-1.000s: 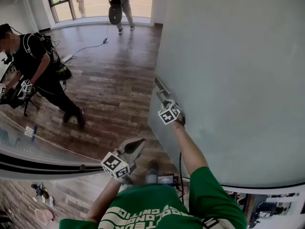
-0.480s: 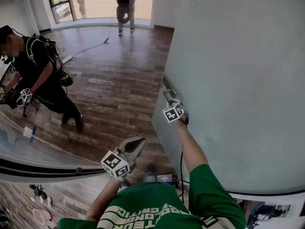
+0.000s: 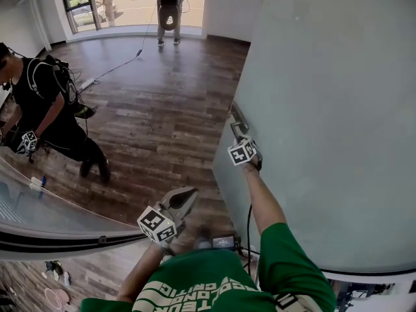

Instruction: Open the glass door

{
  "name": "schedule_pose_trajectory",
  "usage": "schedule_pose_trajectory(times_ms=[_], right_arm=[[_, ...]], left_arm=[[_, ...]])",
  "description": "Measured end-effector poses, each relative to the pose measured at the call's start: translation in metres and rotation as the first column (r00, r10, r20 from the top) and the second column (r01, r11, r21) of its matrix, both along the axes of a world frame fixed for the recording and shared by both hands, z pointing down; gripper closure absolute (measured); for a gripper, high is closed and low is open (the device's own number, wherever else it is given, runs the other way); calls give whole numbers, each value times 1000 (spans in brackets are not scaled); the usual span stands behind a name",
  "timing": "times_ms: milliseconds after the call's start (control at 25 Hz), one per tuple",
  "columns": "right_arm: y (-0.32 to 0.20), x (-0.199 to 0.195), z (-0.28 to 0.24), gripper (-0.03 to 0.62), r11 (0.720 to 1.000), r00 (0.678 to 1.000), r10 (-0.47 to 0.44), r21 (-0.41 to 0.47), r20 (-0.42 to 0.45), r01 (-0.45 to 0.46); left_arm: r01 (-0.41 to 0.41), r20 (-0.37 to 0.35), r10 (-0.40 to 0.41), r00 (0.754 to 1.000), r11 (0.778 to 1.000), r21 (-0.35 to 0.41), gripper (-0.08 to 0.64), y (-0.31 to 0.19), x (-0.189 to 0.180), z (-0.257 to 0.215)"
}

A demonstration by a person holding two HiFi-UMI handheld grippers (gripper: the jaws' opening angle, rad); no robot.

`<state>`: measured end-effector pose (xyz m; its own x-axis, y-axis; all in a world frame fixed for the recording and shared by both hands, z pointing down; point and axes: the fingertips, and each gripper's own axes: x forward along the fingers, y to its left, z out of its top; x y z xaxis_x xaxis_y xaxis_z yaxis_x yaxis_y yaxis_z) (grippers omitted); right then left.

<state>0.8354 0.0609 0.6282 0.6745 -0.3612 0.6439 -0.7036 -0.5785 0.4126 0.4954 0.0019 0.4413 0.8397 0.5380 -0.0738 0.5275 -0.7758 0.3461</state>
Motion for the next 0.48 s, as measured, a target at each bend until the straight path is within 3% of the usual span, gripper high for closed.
schedule_pose_trajectory(times_ms=[480], right_arm=[[48,46,5,541,996,996,91,-12,-12,-91]], left_arm=[[-12,7,12,1000,1000,13,545,7,27,4]])
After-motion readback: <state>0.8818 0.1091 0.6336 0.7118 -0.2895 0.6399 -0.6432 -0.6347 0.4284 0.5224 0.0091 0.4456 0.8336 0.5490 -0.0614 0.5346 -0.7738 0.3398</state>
